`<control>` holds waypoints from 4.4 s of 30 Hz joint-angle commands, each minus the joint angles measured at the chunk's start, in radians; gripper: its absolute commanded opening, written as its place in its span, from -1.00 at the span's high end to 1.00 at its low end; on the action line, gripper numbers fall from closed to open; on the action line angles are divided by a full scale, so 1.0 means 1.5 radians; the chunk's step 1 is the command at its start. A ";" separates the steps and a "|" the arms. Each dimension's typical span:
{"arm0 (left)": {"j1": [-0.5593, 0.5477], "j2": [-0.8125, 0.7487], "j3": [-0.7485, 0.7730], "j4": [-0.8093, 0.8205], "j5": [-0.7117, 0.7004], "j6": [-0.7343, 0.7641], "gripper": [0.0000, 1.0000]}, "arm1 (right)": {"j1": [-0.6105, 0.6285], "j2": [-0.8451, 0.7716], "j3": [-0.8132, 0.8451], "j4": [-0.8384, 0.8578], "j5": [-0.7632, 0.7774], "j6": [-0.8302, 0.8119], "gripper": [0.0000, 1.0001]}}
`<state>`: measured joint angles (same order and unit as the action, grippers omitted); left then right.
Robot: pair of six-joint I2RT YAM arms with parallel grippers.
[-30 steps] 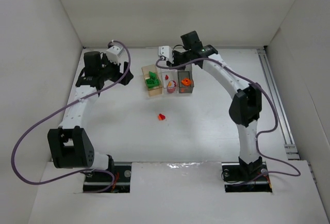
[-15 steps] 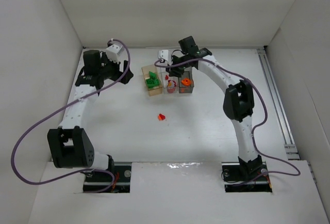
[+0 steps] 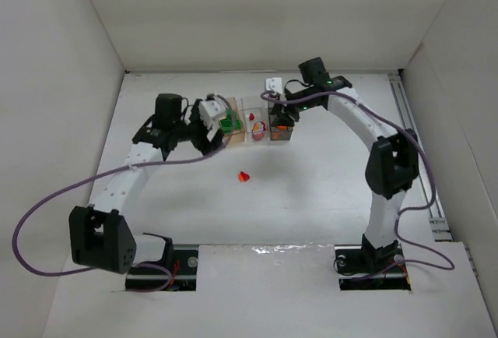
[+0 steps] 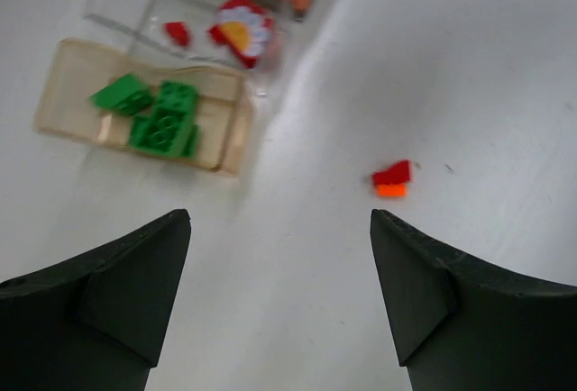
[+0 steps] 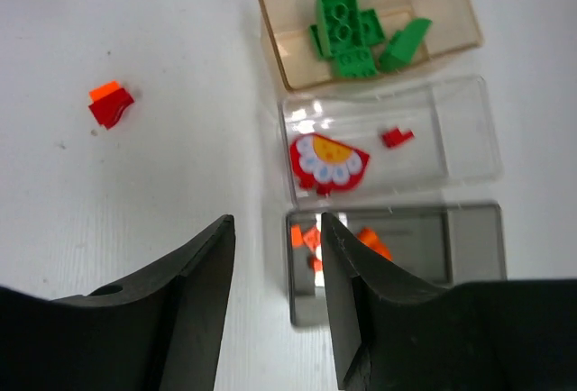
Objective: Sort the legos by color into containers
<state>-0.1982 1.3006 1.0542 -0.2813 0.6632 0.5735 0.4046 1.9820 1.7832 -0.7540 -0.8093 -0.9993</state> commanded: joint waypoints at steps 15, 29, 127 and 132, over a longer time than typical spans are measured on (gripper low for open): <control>-0.208 0.071 -0.018 -0.009 -0.092 -0.082 -0.66 | -0.142 -0.281 -0.262 -0.004 -0.014 -0.039 0.06; -0.303 0.250 0.067 -0.038 -0.240 -0.293 -0.45 | -0.201 -0.339 -0.316 -0.004 -0.021 -0.033 0.06; -0.154 0.011 0.002 0.135 0.219 -0.199 0.98 | -0.154 -0.300 -0.279 -0.155 -0.461 -0.207 0.06; -0.246 -0.067 -0.045 0.210 -0.033 -0.134 0.98 | -0.154 -0.279 -0.237 -0.160 -0.467 -0.139 0.06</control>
<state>-0.4969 1.2987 1.0271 -0.0856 0.7902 0.3222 0.1699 1.5543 1.3964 -0.9386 -1.4048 -1.1751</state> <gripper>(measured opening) 0.195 0.471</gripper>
